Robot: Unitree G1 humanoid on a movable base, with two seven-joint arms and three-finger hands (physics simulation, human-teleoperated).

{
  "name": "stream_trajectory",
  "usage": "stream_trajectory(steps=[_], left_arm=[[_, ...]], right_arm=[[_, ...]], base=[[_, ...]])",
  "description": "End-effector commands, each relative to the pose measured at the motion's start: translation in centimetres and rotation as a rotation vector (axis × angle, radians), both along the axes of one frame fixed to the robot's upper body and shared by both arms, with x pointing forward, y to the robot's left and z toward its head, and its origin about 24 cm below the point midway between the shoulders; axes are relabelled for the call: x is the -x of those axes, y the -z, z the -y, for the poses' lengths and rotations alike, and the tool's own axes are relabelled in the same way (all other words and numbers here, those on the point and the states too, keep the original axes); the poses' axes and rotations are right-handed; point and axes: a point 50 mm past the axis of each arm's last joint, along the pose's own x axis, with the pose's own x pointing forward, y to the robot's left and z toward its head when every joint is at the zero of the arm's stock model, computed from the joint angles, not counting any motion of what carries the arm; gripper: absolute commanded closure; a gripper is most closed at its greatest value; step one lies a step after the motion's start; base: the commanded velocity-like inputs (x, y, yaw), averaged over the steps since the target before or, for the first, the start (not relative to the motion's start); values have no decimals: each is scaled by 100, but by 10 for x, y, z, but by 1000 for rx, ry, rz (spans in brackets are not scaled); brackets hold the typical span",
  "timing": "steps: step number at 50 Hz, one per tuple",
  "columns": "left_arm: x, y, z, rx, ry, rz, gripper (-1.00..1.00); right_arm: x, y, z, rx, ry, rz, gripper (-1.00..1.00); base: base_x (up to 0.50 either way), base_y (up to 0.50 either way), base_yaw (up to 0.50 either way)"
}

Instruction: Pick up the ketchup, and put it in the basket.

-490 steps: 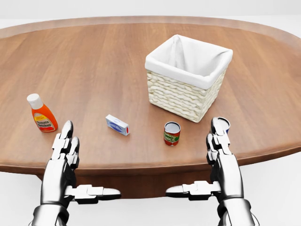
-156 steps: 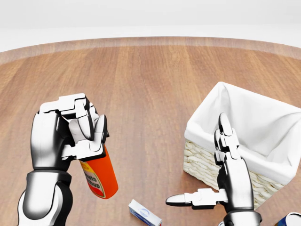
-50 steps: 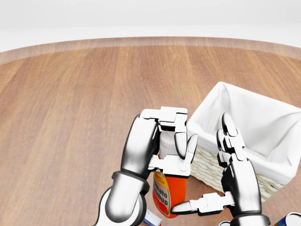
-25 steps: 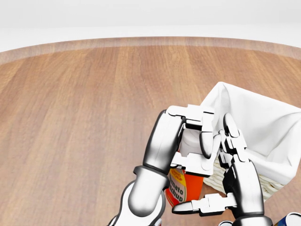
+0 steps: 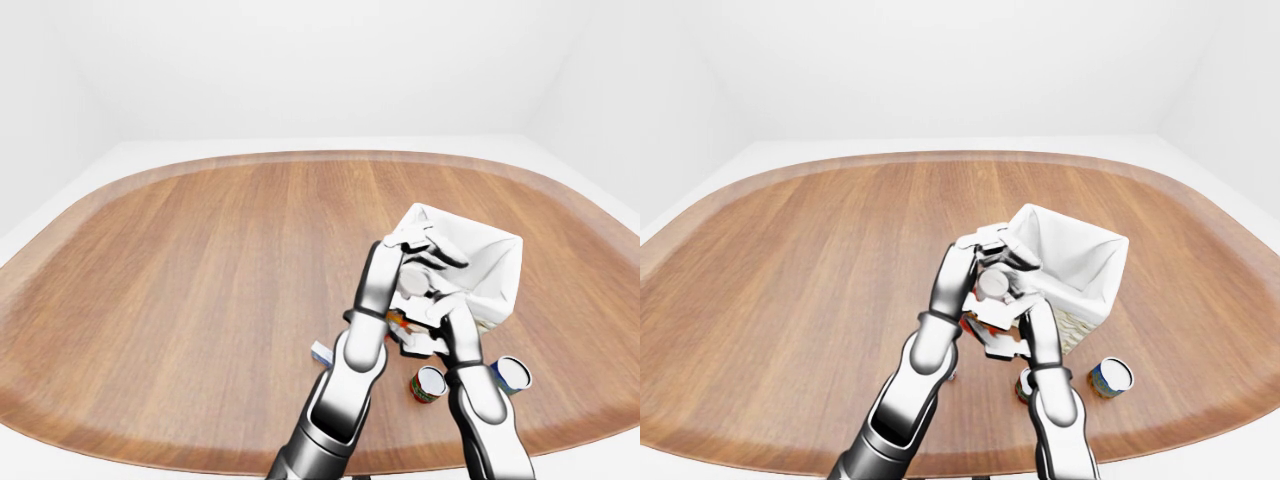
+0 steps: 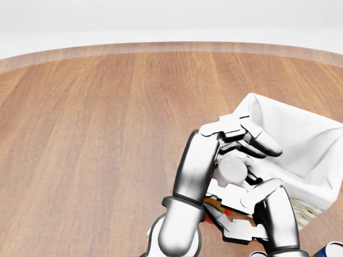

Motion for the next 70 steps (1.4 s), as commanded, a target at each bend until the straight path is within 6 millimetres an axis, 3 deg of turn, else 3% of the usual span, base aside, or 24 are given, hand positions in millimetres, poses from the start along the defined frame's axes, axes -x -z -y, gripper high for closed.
stream_trajectory(steps=[1,24,26,29,30,31,40,44,51,55,63,65,70], left_arm=[[32,-11,29,6,102,53,-100],[44,-19,32,46,125,77,-100],[46,-30,24,44,95,143,-100],[46,-31,23,44,93,147,-100],[47,-36,18,59,88,166,-100],[49,-56,-15,92,-2,272,-100],[36,-49,-105,66,-237,296,-100],[34,-38,-131,9,-309,263,-100],[20,6,-187,-52,-480,50,-100],[12,45,-208,-70,-536,-87,-100],[4,89,-235,-101,-619,-219,-100],[0,79,-242,-80,-634,-184,-100],[-7,85,-248,-88,-650,-214,-100]], right_arm=[[0,-3,-4,0,2,25,100],[2,-4,-5,15,-8,40,100],[2,-4,-5,17,-5,40,100],[2,-4,-5,17,-5,40,100],[2,-4,-4,17,-4,42,100],[4,-5,-5,20,-4,47,100],[2,-2,-8,34,-7,42,100],[1,-1,-8,36,-9,41,100],[1,-1,-8,45,-2,41,100],[-1,0,-7,46,0,40,100],[0,0,-9,55,1,44,100],[-1,0,-9,56,1,46,100],[-2,1,-8,57,4,46,100]], base=[[0,0,0],[0,0,0],[0,0,0],[0,0,0],[0,0,0],[0,0,0],[0,0,0],[0,0,0],[0,0,0],[0,0,0],[0,0,0],[0,0,0],[0,0,0]])
